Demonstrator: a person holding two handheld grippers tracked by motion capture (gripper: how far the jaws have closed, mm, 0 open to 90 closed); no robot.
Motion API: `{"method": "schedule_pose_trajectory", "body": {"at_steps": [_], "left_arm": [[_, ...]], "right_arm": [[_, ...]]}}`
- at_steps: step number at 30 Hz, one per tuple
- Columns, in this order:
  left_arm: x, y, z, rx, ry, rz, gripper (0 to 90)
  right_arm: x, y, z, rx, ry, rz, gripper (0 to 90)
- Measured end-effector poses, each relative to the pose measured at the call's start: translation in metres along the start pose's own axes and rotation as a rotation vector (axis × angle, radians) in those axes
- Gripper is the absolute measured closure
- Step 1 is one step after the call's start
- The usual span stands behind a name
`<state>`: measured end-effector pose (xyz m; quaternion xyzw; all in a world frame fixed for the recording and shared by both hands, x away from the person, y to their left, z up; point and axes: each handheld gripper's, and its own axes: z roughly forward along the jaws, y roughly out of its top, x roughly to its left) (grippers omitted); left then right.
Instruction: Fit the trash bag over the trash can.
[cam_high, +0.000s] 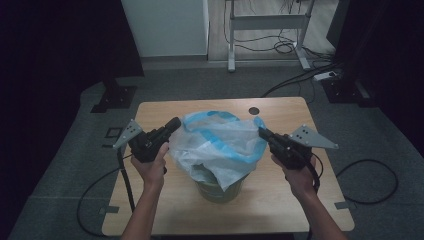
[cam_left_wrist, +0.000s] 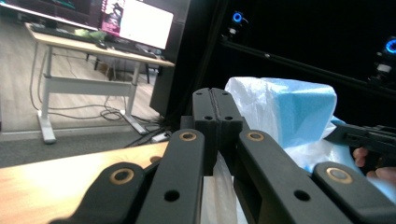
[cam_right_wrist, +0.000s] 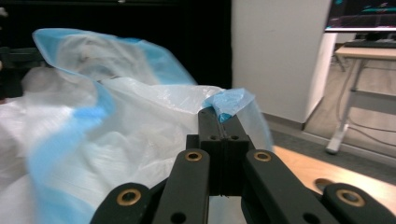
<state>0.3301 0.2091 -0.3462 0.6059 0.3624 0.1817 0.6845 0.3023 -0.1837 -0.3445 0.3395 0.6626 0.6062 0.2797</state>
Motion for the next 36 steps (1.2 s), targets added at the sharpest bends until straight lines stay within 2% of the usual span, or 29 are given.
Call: {"method": "schedule_pose_trajectory", "body": {"at_steps": [5,7,10,13,16,19,24,26,30,33,36], "left_arm": [[0.008,0.015,0.007,-0.049,-0.010,-0.027,90.0],[0.008,0.020,0.006,-0.061,-0.019,-0.029,90.0],[0.004,0.020,-0.002,-0.061,-0.036,-0.016,90.0],[0.002,0.014,-0.015,-0.044,-0.052,-0.010,90.0],[0.003,0.002,-0.028,-0.022,-0.098,-0.043,89.9],[0.000,-0.008,-0.040,0.001,-0.120,-0.051,89.9],[-0.002,-0.030,-0.064,0.038,-0.151,-0.071,89.9],[-0.001,-0.039,-0.071,0.052,-0.182,-0.101,89.9],[0.002,-0.056,-0.079,0.084,-0.188,-0.124,89.8],[0.005,-0.067,-0.080,0.119,-0.192,-0.135,89.7],[0.009,-0.078,-0.082,0.140,-0.203,-0.165,89.7]], "right_arm": [[-0.022,0.017,0.005,-0.012,-0.059,-0.021,89.0],[-0.032,0.025,0.005,-0.029,-0.083,-0.010,89.0],[-0.039,0.032,-0.003,-0.060,-0.105,0.004,89.0],[-0.040,0.029,-0.013,-0.074,-0.107,0.009,89.0],[-0.035,0.018,-0.024,-0.068,-0.079,0.019,89.0],[-0.027,0.008,-0.033,-0.055,-0.041,0.039,89.0],[-0.003,-0.013,-0.052,-0.034,0.040,0.041,89.0],[0.004,-0.025,-0.059,-0.017,0.068,0.049,89.0],[0.011,-0.053,-0.069,0.032,0.097,0.084,88.9],[0.013,-0.074,-0.071,0.069,0.106,0.119,88.9],[0.015,-0.090,-0.072,0.099,0.110,0.135,89.0]]}}
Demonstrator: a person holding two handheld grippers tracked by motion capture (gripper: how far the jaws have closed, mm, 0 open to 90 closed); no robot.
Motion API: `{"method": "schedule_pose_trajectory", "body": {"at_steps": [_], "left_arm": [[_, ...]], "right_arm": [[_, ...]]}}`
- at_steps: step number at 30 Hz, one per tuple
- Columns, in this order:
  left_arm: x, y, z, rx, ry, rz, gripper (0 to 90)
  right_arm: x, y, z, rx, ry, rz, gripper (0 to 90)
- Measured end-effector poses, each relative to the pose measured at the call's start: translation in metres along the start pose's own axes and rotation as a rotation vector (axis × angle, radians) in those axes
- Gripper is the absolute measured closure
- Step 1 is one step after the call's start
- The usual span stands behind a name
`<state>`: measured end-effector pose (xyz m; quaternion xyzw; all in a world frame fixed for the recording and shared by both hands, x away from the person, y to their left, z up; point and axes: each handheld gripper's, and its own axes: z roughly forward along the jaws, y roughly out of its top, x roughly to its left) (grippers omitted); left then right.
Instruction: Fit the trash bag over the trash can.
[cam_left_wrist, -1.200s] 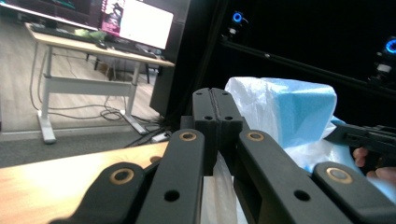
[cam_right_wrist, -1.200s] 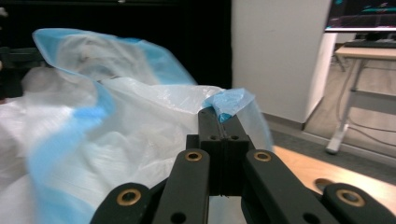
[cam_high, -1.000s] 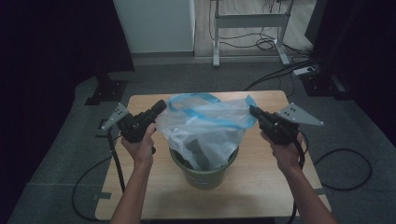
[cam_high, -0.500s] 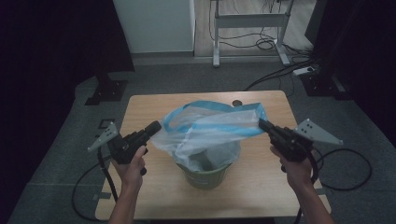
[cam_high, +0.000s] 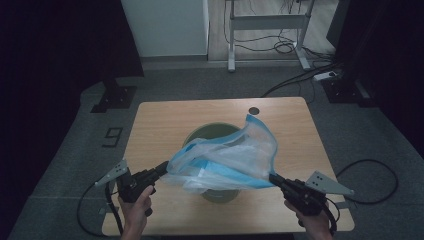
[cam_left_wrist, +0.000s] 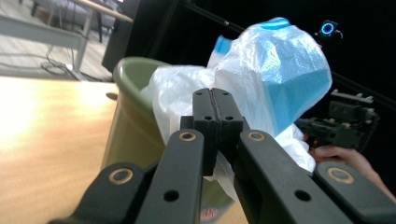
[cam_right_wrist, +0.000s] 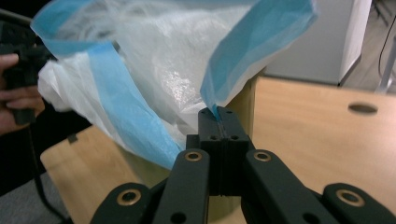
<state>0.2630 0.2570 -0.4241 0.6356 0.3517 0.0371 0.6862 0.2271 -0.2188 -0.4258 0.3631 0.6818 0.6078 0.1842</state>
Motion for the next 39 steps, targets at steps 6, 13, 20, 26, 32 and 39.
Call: {"method": "schedule_pose_trajectory", "body": {"at_steps": [6,13,20,26,32,39], "left_arm": [[0.007,-0.012,0.000,0.036,0.001,-0.032,89.8],[0.017,-0.023,-0.002,0.083,0.022,-0.060,89.8],[0.027,-0.027,0.006,0.120,0.041,-0.083,88.5],[0.018,-0.014,-0.004,0.084,0.075,-0.037,51.7],[0.011,0.012,-0.028,0.034,0.083,0.011,31.3],[-0.010,0.034,-0.020,0.063,0.034,0.066,27.7]], "right_arm": [[-0.002,-0.022,0.007,0.052,0.017,0.028,88.9],[-0.005,-0.037,0.015,0.128,0.027,0.038,88.9],[-0.019,-0.041,0.030,0.170,-0.012,0.064,87.7],[-0.018,-0.034,0.031,0.140,-0.028,0.047,85.1],[-0.016,-0.025,0.027,0.113,-0.049,0.026,85.1],[-0.012,-0.019,0.026,0.099,-0.052,0.014,85.0]]}}
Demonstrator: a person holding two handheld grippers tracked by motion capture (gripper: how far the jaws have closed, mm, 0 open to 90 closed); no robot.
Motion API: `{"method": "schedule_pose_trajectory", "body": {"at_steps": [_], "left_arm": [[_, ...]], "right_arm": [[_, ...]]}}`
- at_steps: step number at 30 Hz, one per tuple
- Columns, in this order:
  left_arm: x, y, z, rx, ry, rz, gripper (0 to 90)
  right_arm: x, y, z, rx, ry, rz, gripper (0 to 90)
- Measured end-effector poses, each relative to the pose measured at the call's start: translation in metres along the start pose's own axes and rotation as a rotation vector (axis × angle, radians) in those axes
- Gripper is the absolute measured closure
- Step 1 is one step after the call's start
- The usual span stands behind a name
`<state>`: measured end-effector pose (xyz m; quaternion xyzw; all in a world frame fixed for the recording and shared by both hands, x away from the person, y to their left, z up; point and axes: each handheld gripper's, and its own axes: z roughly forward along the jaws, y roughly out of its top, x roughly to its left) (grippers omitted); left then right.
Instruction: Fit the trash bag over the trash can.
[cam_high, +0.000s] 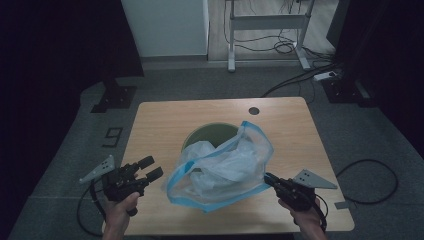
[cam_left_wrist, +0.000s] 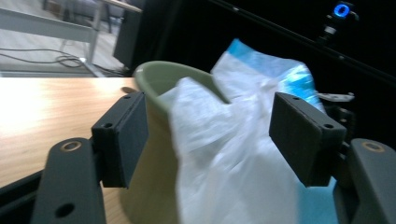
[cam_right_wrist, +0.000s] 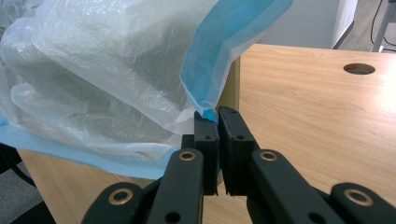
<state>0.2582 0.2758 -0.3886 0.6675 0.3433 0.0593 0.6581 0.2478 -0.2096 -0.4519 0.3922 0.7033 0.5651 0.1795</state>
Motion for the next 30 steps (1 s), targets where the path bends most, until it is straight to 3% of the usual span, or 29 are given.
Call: {"method": "schedule_pose_trajectory", "body": {"at_steps": [6,8,14,15,17,19,21,23,26,30], "left_arm": [[-0.022,0.014,0.015,0.033,-0.049,0.053,24.0],[-0.033,0.018,0.025,0.080,-0.073,0.078,22.8],[-0.046,0.025,0.049,0.146,-0.023,0.139,23.0],[-0.048,0.025,0.055,0.165,0.010,0.163,23.9],[-0.050,0.025,0.063,0.182,0.056,0.202,30.6],[-0.049,0.024,0.071,0.196,0.101,0.231,47.0],[-0.046,0.024,0.074,0.189,0.089,0.231,63.5],[-0.042,0.026,0.075,0.173,0.095,0.220,73.4],[-0.035,0.028,0.075,0.141,0.107,0.197,81.7],[-0.029,0.028,0.073,0.114,0.118,0.185,87.0]], "right_arm": [[0.002,0.008,0.000,-0.007,0.002,-0.012,83.9],[0.004,0.009,0.001,-0.008,0.008,-0.014,83.7],[0.007,0.012,0.001,-0.019,0.011,-0.015,83.5],[0.007,0.013,0.001,-0.019,0.011,-0.017,83.4],[0.008,0.014,0.001,-0.020,0.012,-0.018,83.0],[0.008,0.014,0.001,-0.019,0.013,-0.021,82.1],[0.009,0.013,0.001,-0.018,0.016,-0.027,80.1],[0.010,0.012,0.000,-0.020,0.014,-0.034,74.4],[0.012,0.014,-0.003,-0.031,-0.006,-0.035,54.0],[0.015,0.029,-0.017,-0.081,-0.037,-0.050,42.5]]}}
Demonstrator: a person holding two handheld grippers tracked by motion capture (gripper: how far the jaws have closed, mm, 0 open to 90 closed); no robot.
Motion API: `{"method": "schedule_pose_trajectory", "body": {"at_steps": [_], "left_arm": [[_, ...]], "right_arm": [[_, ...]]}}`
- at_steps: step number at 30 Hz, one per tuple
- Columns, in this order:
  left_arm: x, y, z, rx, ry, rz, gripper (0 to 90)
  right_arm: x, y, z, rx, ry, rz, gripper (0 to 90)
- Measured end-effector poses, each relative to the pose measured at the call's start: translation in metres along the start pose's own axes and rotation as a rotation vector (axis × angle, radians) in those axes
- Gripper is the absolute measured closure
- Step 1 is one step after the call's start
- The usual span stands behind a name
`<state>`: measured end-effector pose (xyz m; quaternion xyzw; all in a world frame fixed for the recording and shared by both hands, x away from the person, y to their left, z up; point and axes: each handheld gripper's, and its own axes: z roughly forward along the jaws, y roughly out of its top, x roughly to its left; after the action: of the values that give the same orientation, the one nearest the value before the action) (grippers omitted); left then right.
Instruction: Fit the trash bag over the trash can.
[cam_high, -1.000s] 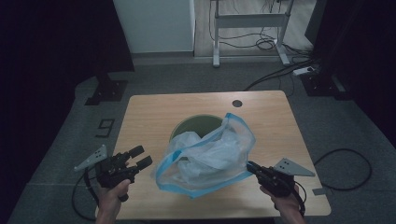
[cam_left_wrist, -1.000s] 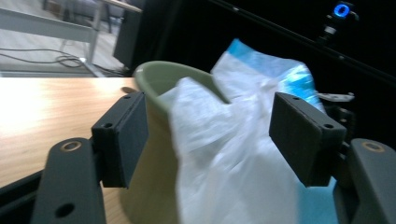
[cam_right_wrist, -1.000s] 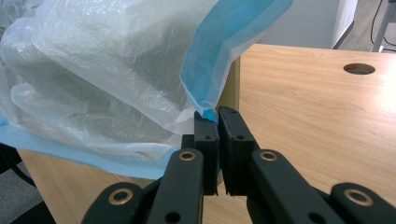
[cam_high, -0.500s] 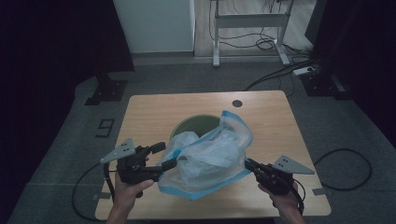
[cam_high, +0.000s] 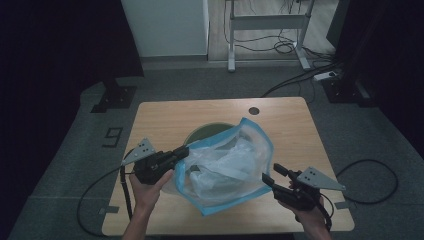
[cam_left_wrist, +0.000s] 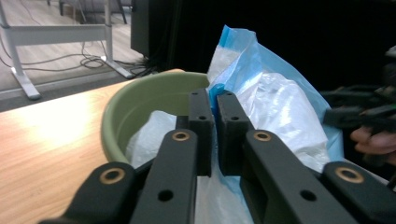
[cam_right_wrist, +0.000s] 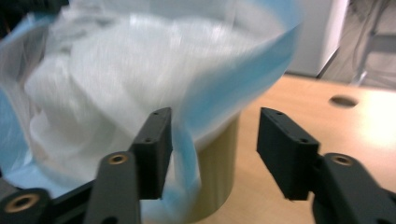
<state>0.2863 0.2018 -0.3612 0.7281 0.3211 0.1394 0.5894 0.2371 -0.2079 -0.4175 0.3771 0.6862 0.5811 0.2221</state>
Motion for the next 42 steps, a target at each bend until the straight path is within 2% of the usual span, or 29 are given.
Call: {"method": "schedule_pose_trajectory", "body": {"at_steps": [2,5,8,13,15,19,22,27,32,33,37,42], "left_arm": [[0.002,-0.001,-0.001,-0.010,0.004,-0.008,88.0],[0.004,-0.002,-0.001,-0.025,0.016,-0.019,88.5],[0.008,-0.003,-0.003,-0.057,0.015,-0.037,88.8],[0.015,-0.006,-0.002,-0.065,0.005,-0.068,88.8],[0.019,-0.007,-0.003,-0.064,0.010,-0.075,88.9],[0.029,-0.010,-0.005,-0.071,0.011,-0.103,89.0],[0.036,-0.012,-0.006,-0.077,0.010,-0.130,89.0],[0.047,-0.013,-0.009,-0.079,0.022,-0.144,89.0],[0.055,-0.016,-0.005,-0.067,0.035,-0.165,89.0],[0.059,-0.019,-0.004,-0.066,0.040,-0.176,89.0],[0.065,-0.024,-0.001,-0.068,0.033,-0.197,89.0],[0.072,-0.030,0.002,-0.055,0.051,-0.221,89.0]], "right_arm": [[-0.003,0.011,-0.004,-0.026,-0.019,-0.007,41.4],[-0.012,0.025,0.001,-0.043,-0.033,-0.009,40.5],[-0.019,0.036,0.013,-0.053,-0.047,-0.018,40.3],[-0.029,0.048,0.041,-0.047,-0.071,-0.039,43.5],[-0.036,0.050,0.054,-0.026,-0.073,-0.032,52.3],[-0.046,0.053,0.072,-0.003,-0.058,-0.017,79.5],[-0.048,0.055,0.081,0.012,-0.055,-0.021,88.9],[-0.050,0.057,0.090,0.007,-0.084,-0.012,88.9],[-0.056,0.057,0.092,-0.005,-0.088,0.010,88.8],[-0.059,0.054,0.096,0.000,-0.084,0.032,88.9],[-0.061,0.052,0.101,0.002,-0.074,0.053,88.9],[-0.065,0.047,0.111,0.020,-0.085,0.080,88.3]]}}
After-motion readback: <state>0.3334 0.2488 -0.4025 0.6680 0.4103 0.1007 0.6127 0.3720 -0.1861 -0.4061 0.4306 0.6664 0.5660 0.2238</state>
